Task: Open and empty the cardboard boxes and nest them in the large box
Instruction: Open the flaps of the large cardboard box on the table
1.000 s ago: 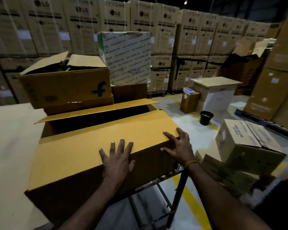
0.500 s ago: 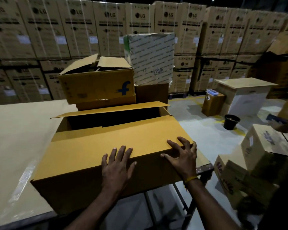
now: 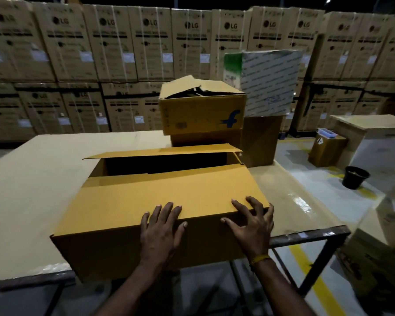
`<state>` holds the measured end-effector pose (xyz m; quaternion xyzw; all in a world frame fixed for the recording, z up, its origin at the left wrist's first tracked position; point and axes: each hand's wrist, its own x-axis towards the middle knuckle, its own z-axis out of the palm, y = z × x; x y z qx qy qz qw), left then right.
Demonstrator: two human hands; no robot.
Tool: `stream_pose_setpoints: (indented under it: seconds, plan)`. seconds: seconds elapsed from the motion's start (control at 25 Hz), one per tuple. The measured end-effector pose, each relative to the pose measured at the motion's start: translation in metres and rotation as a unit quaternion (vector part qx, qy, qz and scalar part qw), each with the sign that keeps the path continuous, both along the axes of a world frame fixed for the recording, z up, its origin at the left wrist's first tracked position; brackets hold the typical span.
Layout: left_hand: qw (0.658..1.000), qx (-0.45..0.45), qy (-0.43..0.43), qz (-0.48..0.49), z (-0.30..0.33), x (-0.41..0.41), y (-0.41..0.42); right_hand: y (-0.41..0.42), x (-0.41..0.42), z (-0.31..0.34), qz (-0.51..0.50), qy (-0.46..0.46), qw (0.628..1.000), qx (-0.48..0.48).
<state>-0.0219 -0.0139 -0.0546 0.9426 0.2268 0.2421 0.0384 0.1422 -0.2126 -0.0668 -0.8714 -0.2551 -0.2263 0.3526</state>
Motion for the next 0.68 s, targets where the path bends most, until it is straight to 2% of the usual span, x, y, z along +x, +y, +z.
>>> stream_pose_setpoints:
  seconds: [0.36,0.68]
  plan:
    - [0.997,-0.02,-0.069,0.012,-0.009,-0.118,0.122,0.129,-0.115,-0.006,0.015,0.006,1.0,0.004]
    - [0.99,-0.04,-0.116,0.075,-0.002,-0.165,0.191,0.216,-0.175,0.0,0.027,0.035,0.999,-0.002]
